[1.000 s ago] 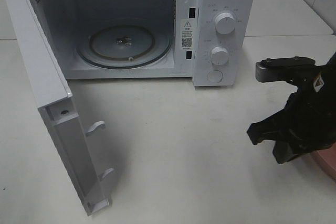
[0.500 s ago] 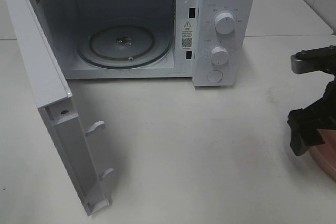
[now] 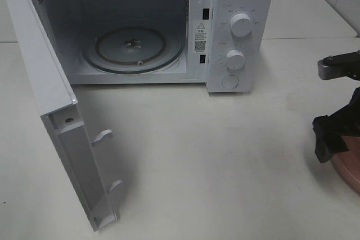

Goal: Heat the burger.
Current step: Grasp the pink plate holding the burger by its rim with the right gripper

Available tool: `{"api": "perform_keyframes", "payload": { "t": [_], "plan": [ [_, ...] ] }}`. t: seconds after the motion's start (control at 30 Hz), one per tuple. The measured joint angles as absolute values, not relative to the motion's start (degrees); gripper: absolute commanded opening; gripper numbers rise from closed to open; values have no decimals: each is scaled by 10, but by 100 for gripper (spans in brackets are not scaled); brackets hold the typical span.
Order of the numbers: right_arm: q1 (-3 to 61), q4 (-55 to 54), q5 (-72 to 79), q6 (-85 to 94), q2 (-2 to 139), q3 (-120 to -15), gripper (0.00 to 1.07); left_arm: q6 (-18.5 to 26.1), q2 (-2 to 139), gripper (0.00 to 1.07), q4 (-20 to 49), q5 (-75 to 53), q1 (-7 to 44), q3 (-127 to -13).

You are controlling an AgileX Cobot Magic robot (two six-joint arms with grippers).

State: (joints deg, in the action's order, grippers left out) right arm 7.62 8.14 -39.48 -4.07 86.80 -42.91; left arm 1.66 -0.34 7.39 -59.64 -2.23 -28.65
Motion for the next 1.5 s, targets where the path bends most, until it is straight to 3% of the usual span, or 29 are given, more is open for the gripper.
{"api": "perform_keyframes", "payload": {
  "t": [0.63,0.7,0.8,0.87,0.9,0.93,0.97,1.0,1.03,1.07,1.13,1.5],
  "plan": [
    [76,101,-304,-43,1005,-430,92,17,-3,98,74,-596,-22,-286],
    [76,102,-295,-44,1015,-430,84,17,-3,98,74,-596,-22,-286],
    [76,101,-295,-45,1019,-430,80,17,-3,98,74,-596,-22,-286],
    [76,105,-294,-59,1019,-430,63,17,-3,98,74,-596,-22,-286],
    [76,105,-294,-59,1019,-430,63,17,-3,98,74,-596,-22,-286],
    [76,119,-290,-77,1019,-430,49,17,-3,98,74,-596,-22,-286],
    [76,119,-290,-77,1019,-430,49,17,-3,98,74,-596,-22,-286],
    [76,140,-288,-104,1020,-430,33,17,-3,98,74,-596,-22,-286],
    [76,150,-288,-113,1020,-430,25,17,-3,98,74,-596,-22,-286],
    [76,150,-288,-113,1020,-430,25,17,-3,98,74,-596,-22,-286],
    [76,181,-296,-148,1021,-431,0,17,-3,98,74,-596,-22,-286],
    [77,194,-313,-153,1019,-432,0,17,-3,98,74,-596,-22,-286]
  ]
}}
